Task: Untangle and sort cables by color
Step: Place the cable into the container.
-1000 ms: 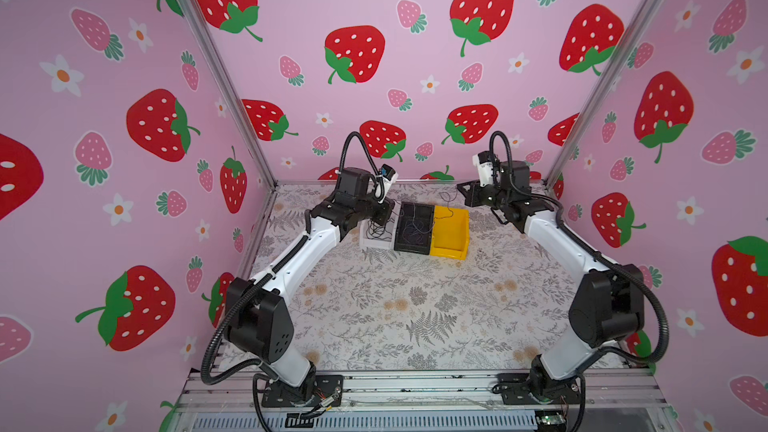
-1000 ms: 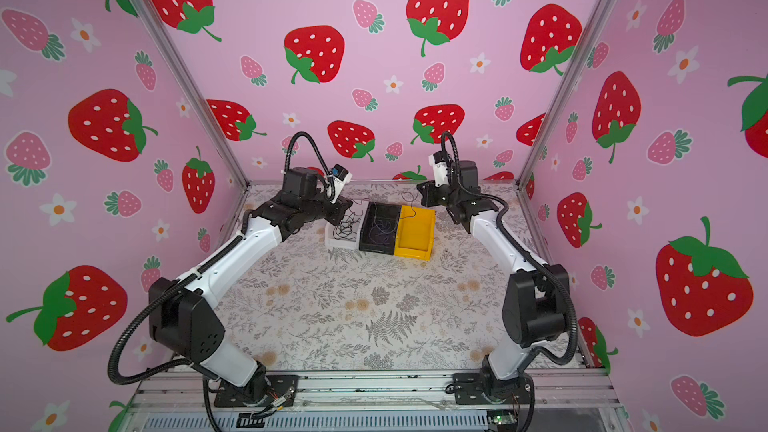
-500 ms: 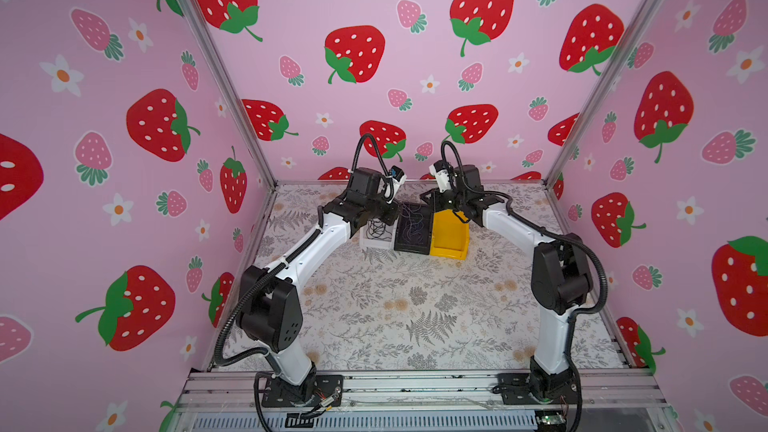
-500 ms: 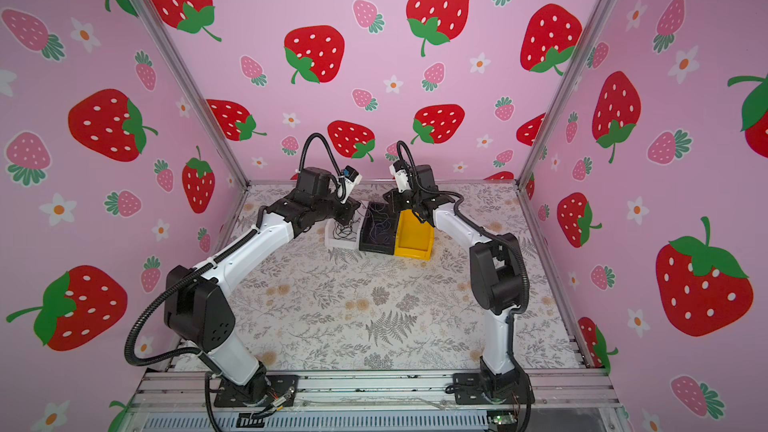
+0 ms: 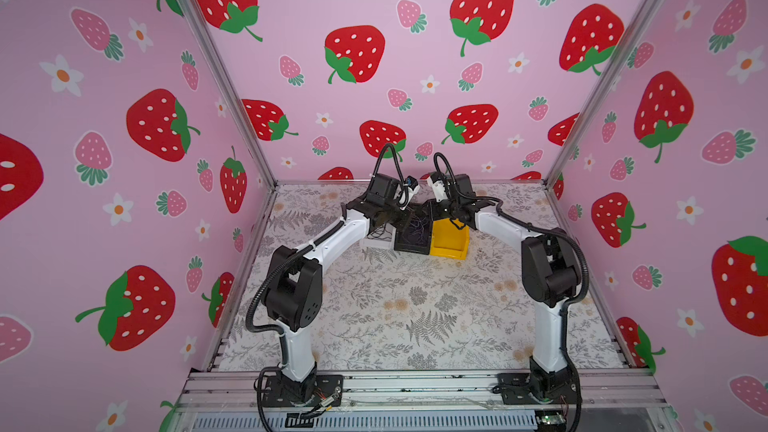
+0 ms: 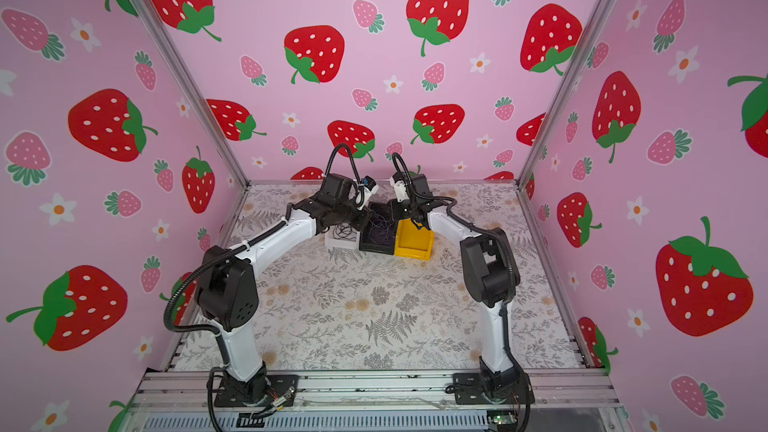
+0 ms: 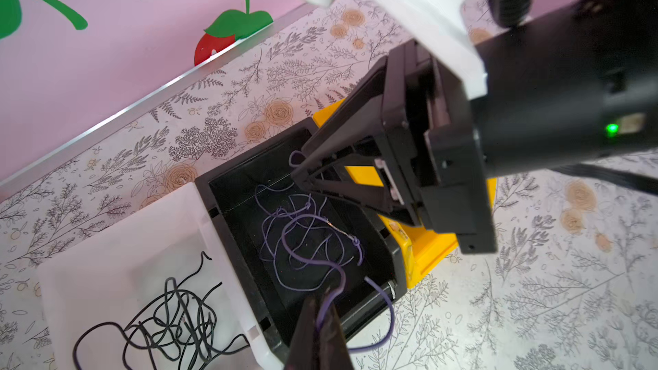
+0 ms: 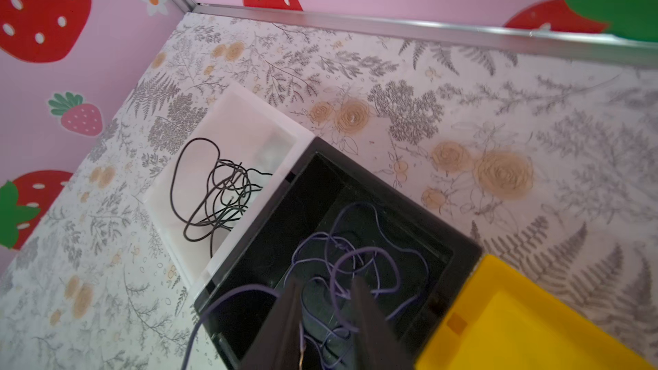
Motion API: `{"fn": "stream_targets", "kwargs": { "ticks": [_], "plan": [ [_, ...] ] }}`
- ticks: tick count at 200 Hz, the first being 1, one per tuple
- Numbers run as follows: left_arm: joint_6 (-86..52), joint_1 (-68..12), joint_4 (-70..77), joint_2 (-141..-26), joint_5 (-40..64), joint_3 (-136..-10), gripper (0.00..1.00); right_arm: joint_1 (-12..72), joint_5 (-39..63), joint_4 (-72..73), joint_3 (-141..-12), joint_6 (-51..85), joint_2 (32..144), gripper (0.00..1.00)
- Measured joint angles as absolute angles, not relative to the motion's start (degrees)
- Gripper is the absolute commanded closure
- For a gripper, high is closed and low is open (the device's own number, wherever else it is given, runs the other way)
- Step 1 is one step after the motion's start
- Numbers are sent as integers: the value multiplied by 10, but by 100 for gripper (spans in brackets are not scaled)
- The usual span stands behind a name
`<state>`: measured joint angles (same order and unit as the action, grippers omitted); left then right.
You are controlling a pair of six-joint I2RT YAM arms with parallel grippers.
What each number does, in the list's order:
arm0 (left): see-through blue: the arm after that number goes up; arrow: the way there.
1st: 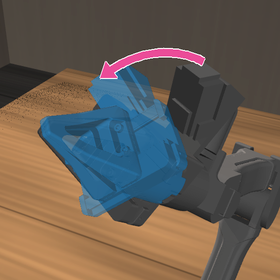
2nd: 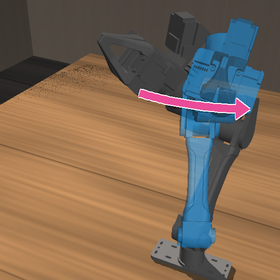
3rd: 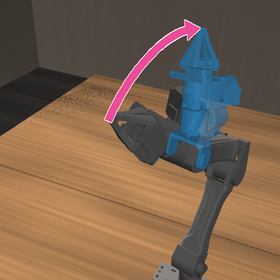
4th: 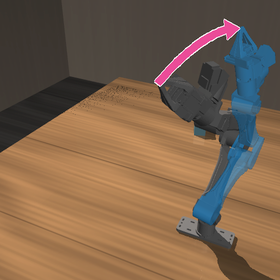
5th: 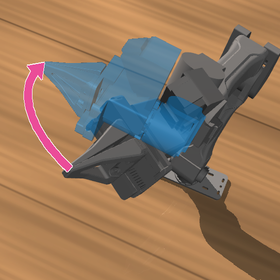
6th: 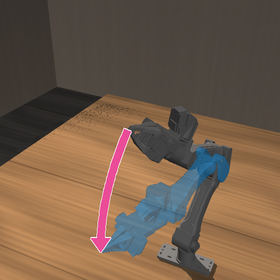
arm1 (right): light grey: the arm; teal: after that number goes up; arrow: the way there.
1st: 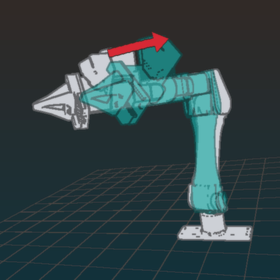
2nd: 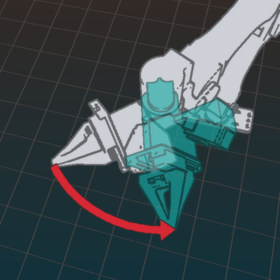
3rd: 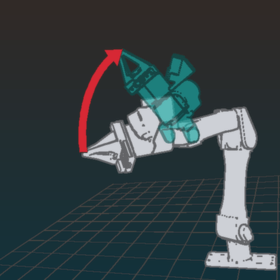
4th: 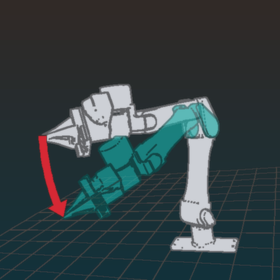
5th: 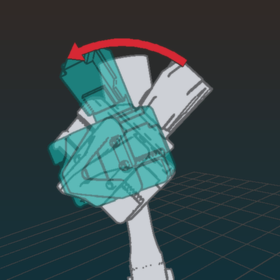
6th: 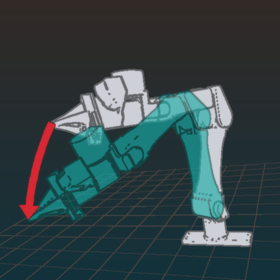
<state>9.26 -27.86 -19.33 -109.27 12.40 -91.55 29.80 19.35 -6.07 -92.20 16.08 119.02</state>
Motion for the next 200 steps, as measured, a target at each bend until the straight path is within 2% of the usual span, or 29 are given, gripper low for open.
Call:
{"fn": "stream_targets", "kwargs": {
  "ticks": [27, 30, 54, 101, 105, 110, 124, 149, 153, 161, 163, 181, 200],
  "plan": [
    [101, -280, -212, -1124, 111, -950, 100, 298, 163, -69, -918, 151, 1181, 49],
    [102, -280, -213, -1129, 109, -955, 100, 297, 159, -70, -916, 150, 1178, 45],
    [105, -282, -213, -1151, 98, -971, 100, 291, 130, -72, -888, 147, 1131, 38],
    [114, -298, -213, -1192, 73, -973, 100, 276, 103, -69, -843, 136, 1024, 35],
    [114, -300, -213, -1195, 72, -973, 96, 276, 103, -69, -841, 136, 1018, 34],
    [114, -301, -213, -1199, 69, -973, 83, 274, 103, -69, -839, 134, 1013, 34],
    [115, -304, -213, -1205, 63, -973, 60, 273, 102, -68, -827, 133, 1000, 34],
    [116, -307, -202, -1193, 44, -966, 36, 268, 97, -64, -766, 131, 962, 32],
    [121, -307, -199, -1187, 40, -961, 28, 267, 95, -64, -755, 131, 954, 31],
    [119, -307, -190, -1173, 33, -951, 4, 265, 94, -64, -736, 130, 941, 30],
    [117, -307, -188, -1169, 32, -948, 0, 265, 94, -65, -732, 130, 937, 30],
    [117, -307, -162, -1131, 20, -922, 1, 250, 88, -62, -692, 124, 901, 23],
    [117, -306, -133, -1086, 13, -894, 1, 222, 80, -49, -641, 121, 851, 0]
  ]
}}
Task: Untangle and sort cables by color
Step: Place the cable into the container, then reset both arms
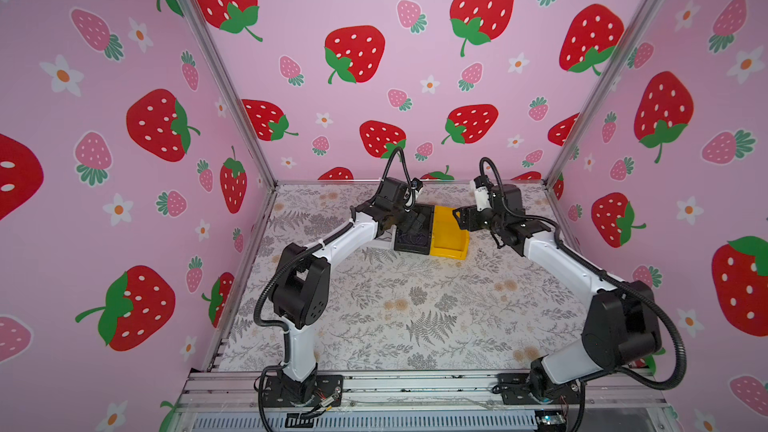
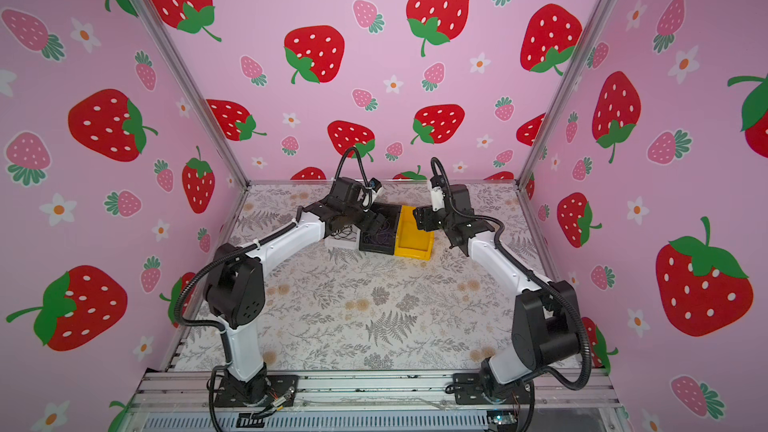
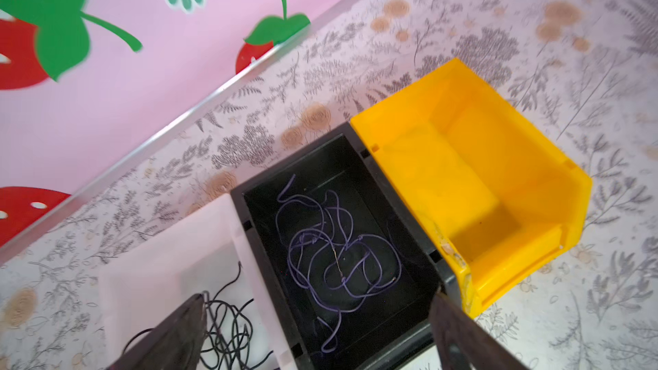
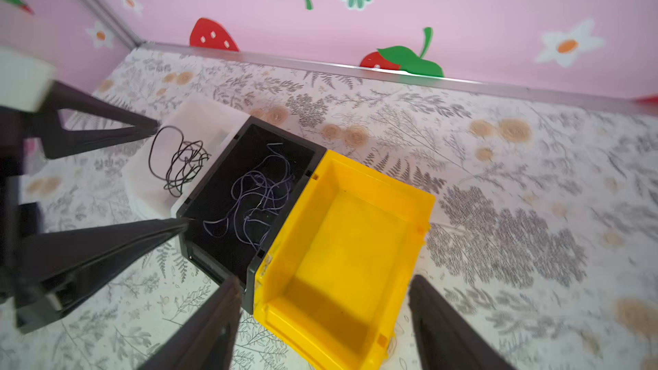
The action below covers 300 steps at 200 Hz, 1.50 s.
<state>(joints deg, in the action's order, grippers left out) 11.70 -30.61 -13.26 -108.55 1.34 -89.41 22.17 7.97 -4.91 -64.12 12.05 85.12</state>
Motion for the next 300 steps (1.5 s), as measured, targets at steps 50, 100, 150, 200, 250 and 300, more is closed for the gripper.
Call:
{"fn": "stream_targets", "kwargs": {
  "ticks": [50, 100, 150, 200, 250, 300],
  "plan": [
    [98, -300, -32, -914, -42, -750, 1, 150, -36, 38, -451, 99, 680, 1],
    [20, -176, 29, -700, -157, -514, 1, 80, -181, 215, -226, 52, 623, 1],
    [2, -86, 120, -716, -229, -331, 1, 68, -167, 455, -137, 45, 756, 1],
    [-1, -69, 290, -840, -211, -293, 1, 68, -73, 664, -132, 9, 866, 1],
    [-3, -39, 411, -873, -146, -243, 1, 68, -46, 714, -135, -2, 900, 1],
    [-6, -25, 436, -886, -100, -239, 0, 68, -49, 715, -146, -2, 900, 1]
  ]
}}
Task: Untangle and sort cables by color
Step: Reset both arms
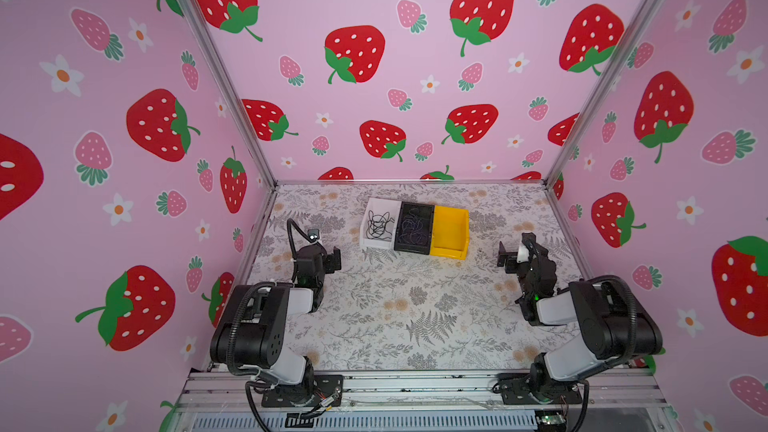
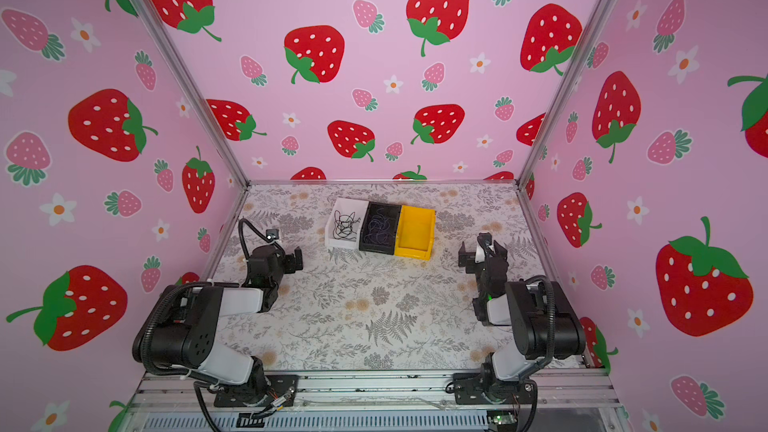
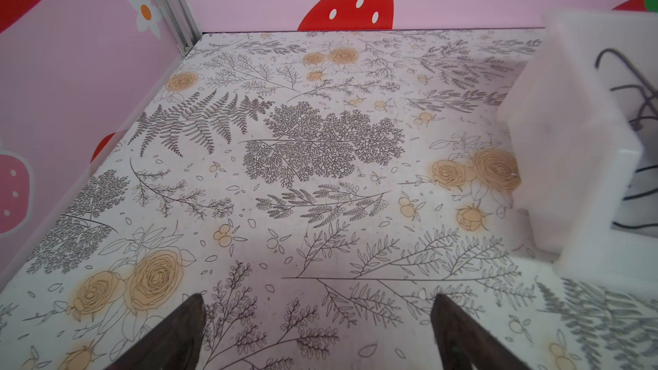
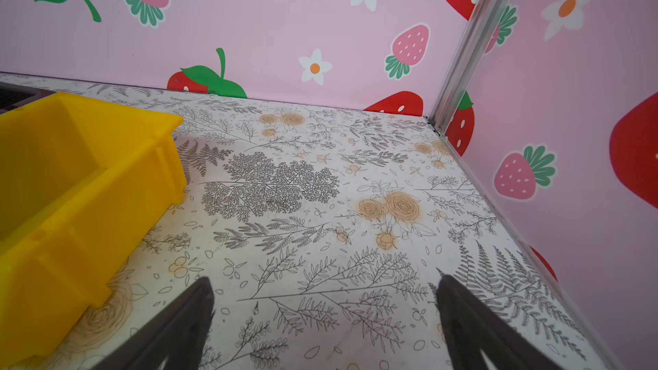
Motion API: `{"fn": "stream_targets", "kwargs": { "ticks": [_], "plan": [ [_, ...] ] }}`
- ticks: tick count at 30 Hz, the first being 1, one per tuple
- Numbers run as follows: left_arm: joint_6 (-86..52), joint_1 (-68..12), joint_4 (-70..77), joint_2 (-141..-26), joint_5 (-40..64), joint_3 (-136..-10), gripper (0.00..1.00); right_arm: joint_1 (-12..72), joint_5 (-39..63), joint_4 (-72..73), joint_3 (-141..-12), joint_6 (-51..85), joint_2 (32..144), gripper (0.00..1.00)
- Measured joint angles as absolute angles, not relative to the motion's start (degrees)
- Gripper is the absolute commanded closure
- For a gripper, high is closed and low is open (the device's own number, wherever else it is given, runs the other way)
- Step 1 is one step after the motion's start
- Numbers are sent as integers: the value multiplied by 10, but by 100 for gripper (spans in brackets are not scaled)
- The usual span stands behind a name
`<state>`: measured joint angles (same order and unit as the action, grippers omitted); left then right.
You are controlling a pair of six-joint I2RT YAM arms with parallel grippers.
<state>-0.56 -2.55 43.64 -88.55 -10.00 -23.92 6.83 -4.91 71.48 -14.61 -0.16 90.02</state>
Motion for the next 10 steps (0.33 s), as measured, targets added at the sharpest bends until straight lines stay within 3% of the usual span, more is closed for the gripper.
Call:
{"fn": "stream_targets", "kwargs": {
  "ticks": [10],
  "plan": [
    [-13, -18, 435, -886, -79, -239, 0, 68, -51, 706, -151, -2, 901, 1]
  ]
}}
